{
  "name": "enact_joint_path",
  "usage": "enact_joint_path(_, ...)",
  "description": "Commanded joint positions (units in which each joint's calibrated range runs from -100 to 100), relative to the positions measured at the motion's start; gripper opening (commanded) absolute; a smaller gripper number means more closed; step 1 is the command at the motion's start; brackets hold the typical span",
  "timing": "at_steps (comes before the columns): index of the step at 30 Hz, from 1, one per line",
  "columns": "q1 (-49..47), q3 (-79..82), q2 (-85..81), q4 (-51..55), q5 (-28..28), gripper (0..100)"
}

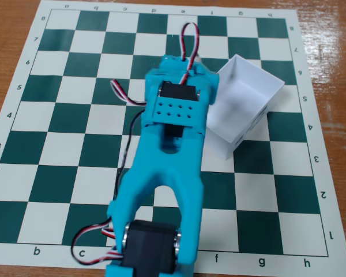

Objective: Grab the toy horse and put it in the box.

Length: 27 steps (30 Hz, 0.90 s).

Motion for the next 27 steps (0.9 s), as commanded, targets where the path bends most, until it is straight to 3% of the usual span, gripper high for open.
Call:
enact_joint_path(1,4.6,-3.0,-1.3,0.2,0.3,0)
enact_joint_path(10,9.7,-1.1,2.5,-0.3,0.3,0)
enact_joint_path(13,10.2,-1.1,4.0,-0.9,0.5,17)
enact_joint_path(18,10.2,-2.6,6.3,-4.9,0.7,20)
enact_joint_path(21,10.2,-4.1,7.3,-6.9,0.8,20)
enact_joint_path(27,8.8,-5.7,0.6,1.5,0.3,2)
